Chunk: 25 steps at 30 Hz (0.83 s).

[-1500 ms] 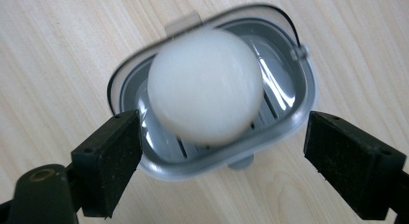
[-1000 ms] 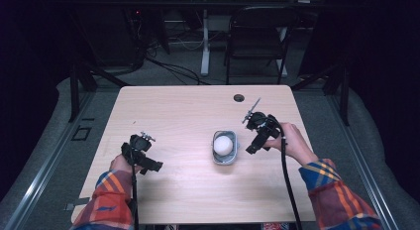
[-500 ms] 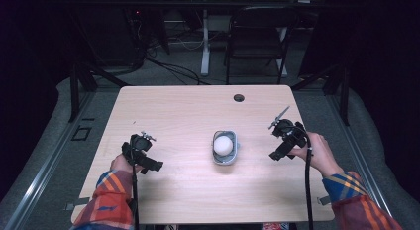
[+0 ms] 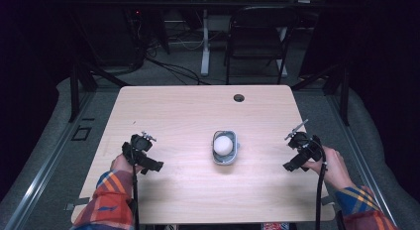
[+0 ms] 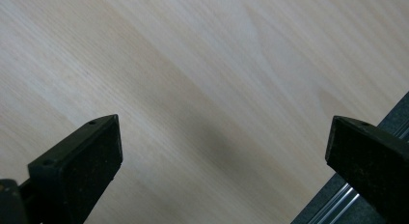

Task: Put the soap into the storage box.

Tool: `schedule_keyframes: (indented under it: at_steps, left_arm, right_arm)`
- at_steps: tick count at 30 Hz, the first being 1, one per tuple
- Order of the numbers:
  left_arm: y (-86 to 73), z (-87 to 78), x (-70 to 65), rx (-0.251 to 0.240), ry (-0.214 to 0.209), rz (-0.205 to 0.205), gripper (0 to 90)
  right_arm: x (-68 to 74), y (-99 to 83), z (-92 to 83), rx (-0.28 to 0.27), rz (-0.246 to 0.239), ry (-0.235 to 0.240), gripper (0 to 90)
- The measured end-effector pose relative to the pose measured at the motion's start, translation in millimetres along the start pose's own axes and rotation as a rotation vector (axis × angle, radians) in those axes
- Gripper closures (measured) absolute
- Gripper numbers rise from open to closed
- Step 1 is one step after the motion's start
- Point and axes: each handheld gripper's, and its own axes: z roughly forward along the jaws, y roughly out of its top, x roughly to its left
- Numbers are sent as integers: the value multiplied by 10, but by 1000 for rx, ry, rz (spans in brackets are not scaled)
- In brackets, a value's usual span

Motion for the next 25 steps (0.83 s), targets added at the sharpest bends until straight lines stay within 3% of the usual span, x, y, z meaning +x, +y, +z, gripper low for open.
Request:
schedule_keyframes:
  at_steps: [7,9,11,12,13,15,16,17,18,20,21,23,24,25]
  left_arm:
    - [-1,6,1,2,-2,3,2]
    - [-2,6,-1,4,-4,6,2]
    - [-3,0,-3,0,-5,7,1]
    - [-4,1,-4,0,-4,7,2]
    - [-2,1,-3,3,-6,8,1]
    - [-2,3,-5,1,-6,8,2]
    - [0,4,-6,1,-6,8,1]
    - [4,6,-7,4,-8,9,1]
    - [7,11,-11,3,-8,13,2]
    - [15,11,-19,3,-9,17,1]
    - [16,11,-25,-1,-11,20,1]
    - [19,13,-20,4,-13,19,2]
    - [19,14,-19,4,-12,19,1]
    - [19,14,-19,4,-12,19,1]
  right_arm:
    - [24,-179,118,11,18,2,0]
    - [14,-200,109,56,-12,0,0]
    - [38,-240,140,51,-3,13,0]
    - [32,-247,132,83,-30,12,0]
    - [60,-284,162,54,5,14,0]
    - [59,-307,178,58,6,21,0]
    - [70,-341,211,28,35,14,0]
    - [47,-345,202,59,22,12,0]
    - [41,-359,217,51,38,17,0]
    - [16,-351,205,95,14,14,0]
    - [31,-352,219,89,18,20,0]
    - [29,-332,217,127,-23,23,0]
    - [62,-354,264,82,21,30,0]
    - [62,-354,264,82,21,30,0]
